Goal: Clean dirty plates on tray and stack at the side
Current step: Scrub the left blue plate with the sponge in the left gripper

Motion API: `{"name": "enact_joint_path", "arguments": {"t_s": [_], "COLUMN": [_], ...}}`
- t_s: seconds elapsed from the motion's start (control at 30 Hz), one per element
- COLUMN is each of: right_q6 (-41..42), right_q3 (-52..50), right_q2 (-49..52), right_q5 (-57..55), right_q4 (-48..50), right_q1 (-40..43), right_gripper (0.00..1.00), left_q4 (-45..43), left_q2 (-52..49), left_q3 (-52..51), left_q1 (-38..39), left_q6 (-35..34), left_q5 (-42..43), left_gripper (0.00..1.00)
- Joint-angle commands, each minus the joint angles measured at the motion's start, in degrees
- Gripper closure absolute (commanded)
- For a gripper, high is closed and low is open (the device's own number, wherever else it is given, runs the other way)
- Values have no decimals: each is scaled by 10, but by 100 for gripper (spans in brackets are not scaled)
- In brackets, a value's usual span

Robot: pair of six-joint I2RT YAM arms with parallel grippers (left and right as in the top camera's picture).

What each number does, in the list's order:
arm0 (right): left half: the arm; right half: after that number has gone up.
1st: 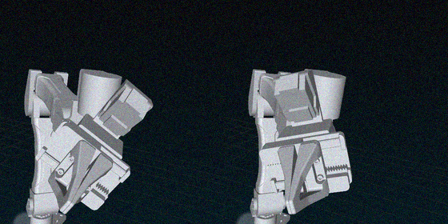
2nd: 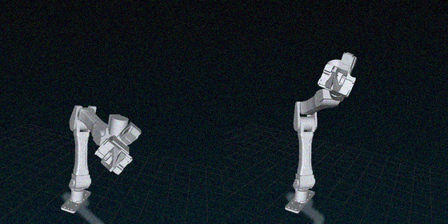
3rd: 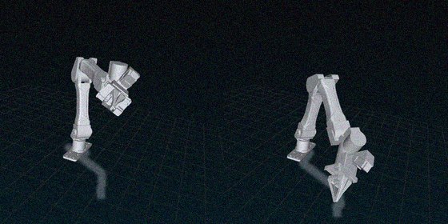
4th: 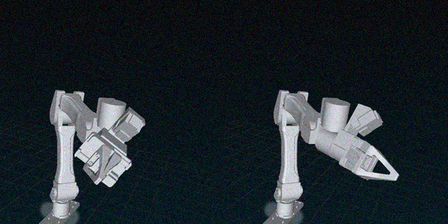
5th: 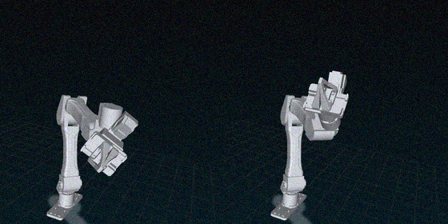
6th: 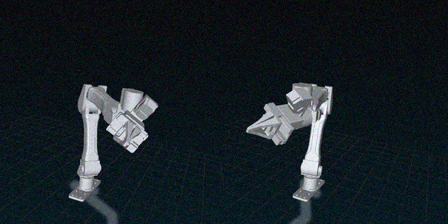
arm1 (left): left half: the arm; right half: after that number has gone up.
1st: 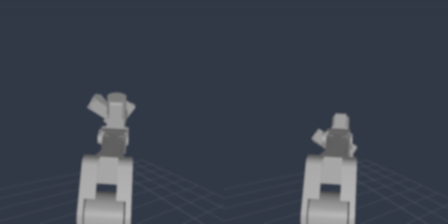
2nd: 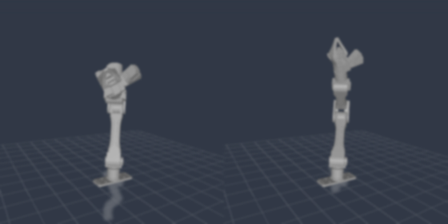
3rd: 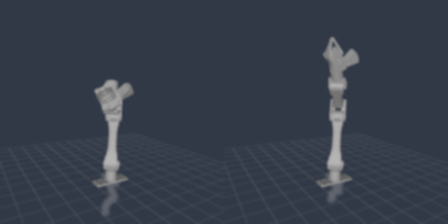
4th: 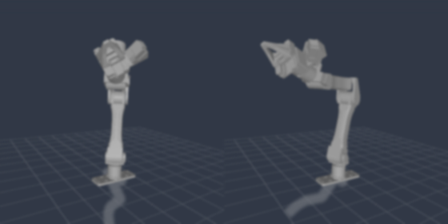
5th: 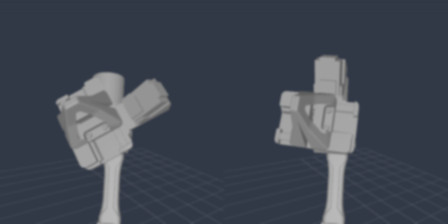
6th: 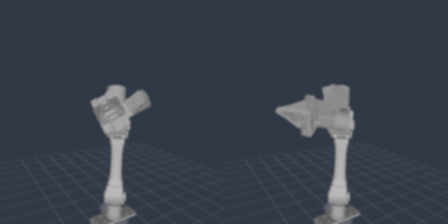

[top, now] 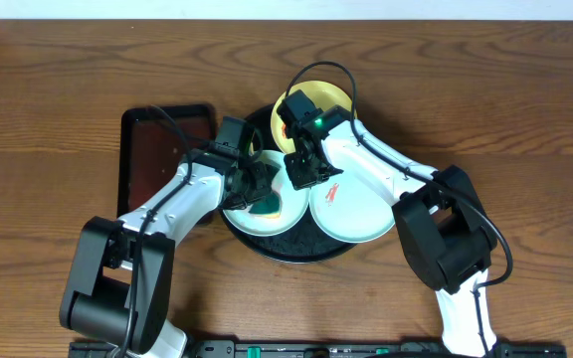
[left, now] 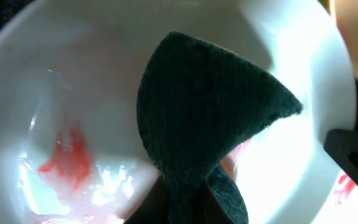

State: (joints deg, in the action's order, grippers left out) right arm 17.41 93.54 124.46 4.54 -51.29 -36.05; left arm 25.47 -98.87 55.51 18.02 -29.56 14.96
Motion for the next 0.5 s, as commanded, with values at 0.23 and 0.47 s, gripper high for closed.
{"name": "enact_joint_path", "arguments": {"t_s": [0.23, 0.47], "right_q6": [1, -8], "right_q3": [-4, -4], "right_q2": [12, 12], "right_q5": [-26, -26], "right_q4": [-10, -16], "right_q1": [9, 9], "right_gripper": [99, 99], "left_q4": [10, -20], "left_q2": [-21, -21], "left_q3": [-12, -12], "left_q1": [-17, -17], "left_q6": [59, 143], "left_q5": [-306, -316], "left_gripper": [92, 92]}}
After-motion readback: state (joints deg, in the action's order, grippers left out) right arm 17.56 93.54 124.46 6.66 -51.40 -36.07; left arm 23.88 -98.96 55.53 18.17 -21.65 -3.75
